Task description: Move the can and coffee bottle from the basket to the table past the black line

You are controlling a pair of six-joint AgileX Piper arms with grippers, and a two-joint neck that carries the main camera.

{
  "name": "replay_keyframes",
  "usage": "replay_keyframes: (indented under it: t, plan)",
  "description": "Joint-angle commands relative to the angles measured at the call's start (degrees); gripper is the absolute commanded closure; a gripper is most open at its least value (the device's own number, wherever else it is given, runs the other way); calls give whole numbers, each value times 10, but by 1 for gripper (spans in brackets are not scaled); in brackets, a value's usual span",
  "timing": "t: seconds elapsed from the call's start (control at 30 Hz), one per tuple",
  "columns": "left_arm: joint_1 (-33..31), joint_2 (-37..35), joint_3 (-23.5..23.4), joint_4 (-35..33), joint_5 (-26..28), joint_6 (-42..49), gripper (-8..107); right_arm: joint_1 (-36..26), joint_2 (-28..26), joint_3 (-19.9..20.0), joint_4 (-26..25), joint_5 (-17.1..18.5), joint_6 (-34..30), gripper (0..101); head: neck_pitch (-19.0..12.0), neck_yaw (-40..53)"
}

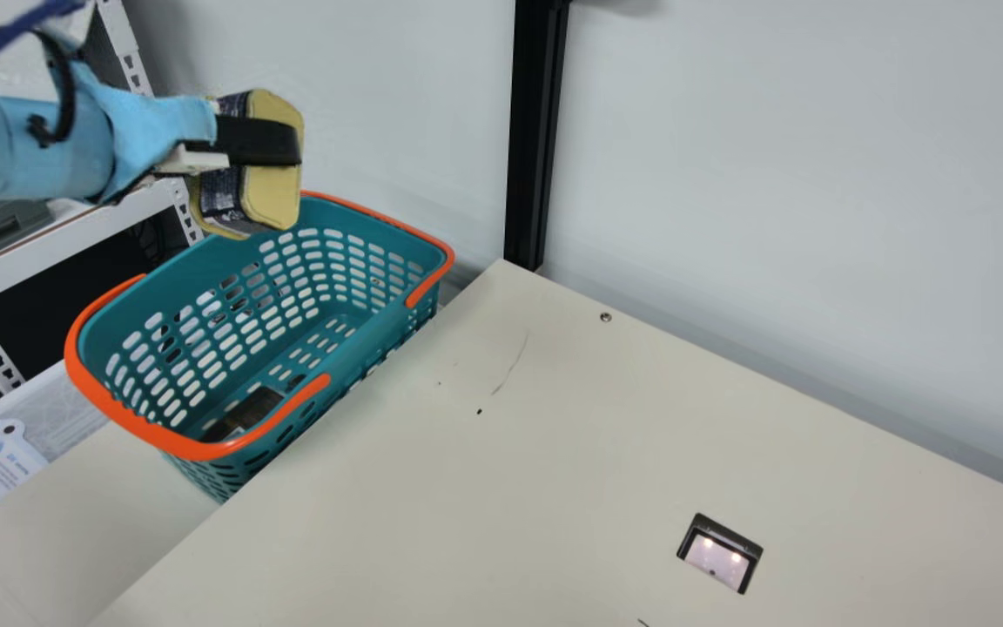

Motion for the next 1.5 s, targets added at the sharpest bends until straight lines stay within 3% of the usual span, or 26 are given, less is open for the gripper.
replay_keyframes:
  t: [0.0,0.33,1.03,1.47]
  plan:
    - [7,-20,-4,-20,59,-34,89,0,0,0,0,0,0,0,-15,7]
    - [45,-73,-22,-118,214,-144,89,0,0,0,0,0,0,0,-15,7]
    - [-79,-137,55,-218,214,-484,89,0,0,0,0,0,0,0,-15,7]
    - [-131,-174,55,-260,214,-670,89,0,0,0,0,0,0,0,-15,7]
